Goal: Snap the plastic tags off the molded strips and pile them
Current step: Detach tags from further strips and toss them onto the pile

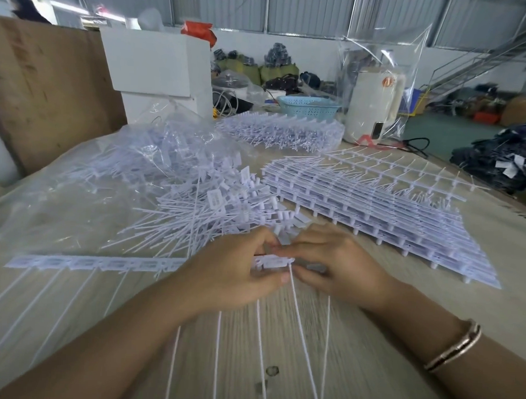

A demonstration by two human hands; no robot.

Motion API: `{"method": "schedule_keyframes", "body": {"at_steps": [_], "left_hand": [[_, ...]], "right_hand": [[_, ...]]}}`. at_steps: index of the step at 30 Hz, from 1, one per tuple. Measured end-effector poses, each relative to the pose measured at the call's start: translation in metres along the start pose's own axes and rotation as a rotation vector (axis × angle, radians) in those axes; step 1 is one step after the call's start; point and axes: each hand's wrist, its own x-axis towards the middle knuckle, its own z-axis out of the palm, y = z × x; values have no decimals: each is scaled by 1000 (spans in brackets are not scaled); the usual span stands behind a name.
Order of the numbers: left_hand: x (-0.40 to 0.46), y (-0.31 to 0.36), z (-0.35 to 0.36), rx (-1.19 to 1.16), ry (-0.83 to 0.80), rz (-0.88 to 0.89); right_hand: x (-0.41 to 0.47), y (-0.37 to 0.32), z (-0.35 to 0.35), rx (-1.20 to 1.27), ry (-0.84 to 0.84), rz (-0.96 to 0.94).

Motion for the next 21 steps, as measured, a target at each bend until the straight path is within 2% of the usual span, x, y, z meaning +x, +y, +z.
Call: {"method": "schedule_keyframes", "body": {"at_steps": [5,10,16,21], "left_hand": [[1,-13,-16,-91,1,-56],[1,-15,-6,-7,61,-3],[3,-19,-4,-34,78,-17],[4,-16,-1,-54,107,2]], "right_hand": [[-5,7,-7,-47,65,114],[-4,5,-4,-211,-9,92],[-4,7,-4,124,-49,204],[-4,8,-3,444,6,380]]}}
